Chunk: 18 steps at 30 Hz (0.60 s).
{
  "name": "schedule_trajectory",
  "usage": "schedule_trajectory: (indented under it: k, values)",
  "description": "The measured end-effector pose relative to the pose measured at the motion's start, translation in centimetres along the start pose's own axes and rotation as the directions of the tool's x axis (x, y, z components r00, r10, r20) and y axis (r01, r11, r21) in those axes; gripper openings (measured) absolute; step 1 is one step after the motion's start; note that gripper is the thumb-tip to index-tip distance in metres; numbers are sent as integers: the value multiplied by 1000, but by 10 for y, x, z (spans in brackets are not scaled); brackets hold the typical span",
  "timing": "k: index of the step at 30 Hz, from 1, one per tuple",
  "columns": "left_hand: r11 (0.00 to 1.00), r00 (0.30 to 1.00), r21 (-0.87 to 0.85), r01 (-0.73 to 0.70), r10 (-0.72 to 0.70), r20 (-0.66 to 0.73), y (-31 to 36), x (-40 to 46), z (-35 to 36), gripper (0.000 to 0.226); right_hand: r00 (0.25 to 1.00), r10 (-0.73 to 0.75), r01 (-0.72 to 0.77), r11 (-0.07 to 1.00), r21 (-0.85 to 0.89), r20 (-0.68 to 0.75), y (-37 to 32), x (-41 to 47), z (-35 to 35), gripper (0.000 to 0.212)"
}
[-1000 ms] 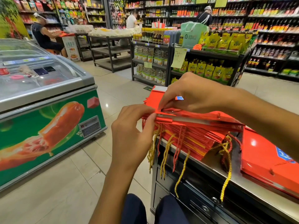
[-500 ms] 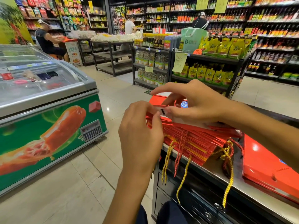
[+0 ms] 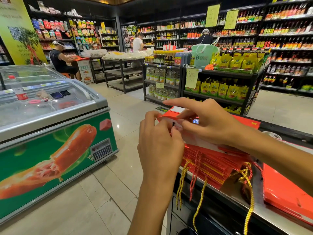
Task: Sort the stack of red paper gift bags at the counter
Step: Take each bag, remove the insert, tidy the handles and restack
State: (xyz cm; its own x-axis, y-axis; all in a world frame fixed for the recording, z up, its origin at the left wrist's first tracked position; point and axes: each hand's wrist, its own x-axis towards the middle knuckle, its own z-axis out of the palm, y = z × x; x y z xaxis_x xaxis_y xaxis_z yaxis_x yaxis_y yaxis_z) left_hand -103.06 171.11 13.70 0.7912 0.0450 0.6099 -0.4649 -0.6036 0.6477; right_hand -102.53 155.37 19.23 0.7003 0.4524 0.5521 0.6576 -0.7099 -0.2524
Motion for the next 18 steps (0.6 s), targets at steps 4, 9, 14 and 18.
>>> schedule_trajectory:
  k: [4,9,14,18]
  values:
    - [991,999,-130,-7,2,-37,-5,-2,1,9,999,7,-5,999,42,-37,0,-2,1,57]
    - [977,999,-206,-46,40,-34,-11,-8,-3,10,998,33,-31,998,48,-50,-1,-5,5,59]
    - [962,998,-265,-66,60,-30,-14,-9,-7,7,997,48,-45,997,57,-54,-2,-4,6,51]
    - [935,997,-348,-75,81,4,-21,-7,-13,8,975,161,-175,981,82,152,-1,4,-3,29]
